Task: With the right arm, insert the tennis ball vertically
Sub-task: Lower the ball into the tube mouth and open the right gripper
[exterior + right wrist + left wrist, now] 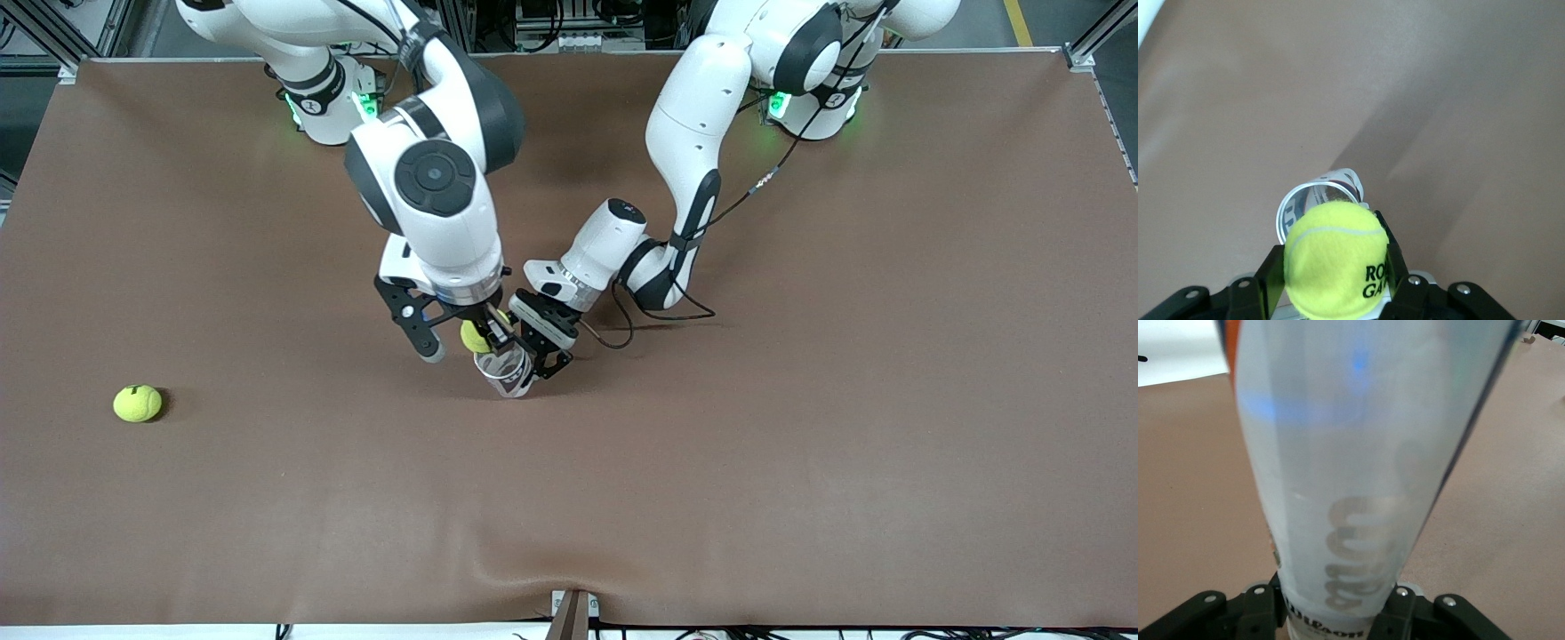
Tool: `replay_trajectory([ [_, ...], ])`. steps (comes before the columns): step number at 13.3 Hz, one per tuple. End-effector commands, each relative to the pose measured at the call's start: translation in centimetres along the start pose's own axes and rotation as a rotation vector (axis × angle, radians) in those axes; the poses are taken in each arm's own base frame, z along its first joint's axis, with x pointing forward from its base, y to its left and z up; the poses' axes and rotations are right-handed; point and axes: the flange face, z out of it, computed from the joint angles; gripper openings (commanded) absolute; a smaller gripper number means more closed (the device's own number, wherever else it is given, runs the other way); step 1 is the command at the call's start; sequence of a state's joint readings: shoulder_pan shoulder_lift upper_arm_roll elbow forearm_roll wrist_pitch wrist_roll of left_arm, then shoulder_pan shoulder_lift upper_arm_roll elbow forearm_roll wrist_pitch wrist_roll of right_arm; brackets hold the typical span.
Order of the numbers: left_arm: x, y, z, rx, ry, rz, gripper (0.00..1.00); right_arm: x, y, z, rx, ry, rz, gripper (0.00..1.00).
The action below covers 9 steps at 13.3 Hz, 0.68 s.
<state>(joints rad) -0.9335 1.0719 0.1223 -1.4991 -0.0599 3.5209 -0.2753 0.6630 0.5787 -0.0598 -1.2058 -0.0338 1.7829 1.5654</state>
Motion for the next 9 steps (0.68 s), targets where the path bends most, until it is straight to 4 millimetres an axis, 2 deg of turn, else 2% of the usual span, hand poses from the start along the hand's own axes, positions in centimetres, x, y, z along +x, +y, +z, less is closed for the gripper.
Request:
replay_trajectory([
  [1, -0.4, 0.2, 0.6, 0.004, 0.018, -0.006, 0.52, -0.5, -0.3, 0.9, 0.000, 0.030, 0.025, 0.00],
  [4, -0.4, 0.2, 0.6, 0.003, 0.018, -0.007, 0.53, -0.8, -0.9, 2.5, 0.006, 0.051, 0.037, 0.00],
  [9, -0.1, 0.2, 0.6, 0.003, 0.024, -0.007, 0.53, -0.9, -1.0, 2.9, 0.004, 0.061, 0.037, 0.00],
])
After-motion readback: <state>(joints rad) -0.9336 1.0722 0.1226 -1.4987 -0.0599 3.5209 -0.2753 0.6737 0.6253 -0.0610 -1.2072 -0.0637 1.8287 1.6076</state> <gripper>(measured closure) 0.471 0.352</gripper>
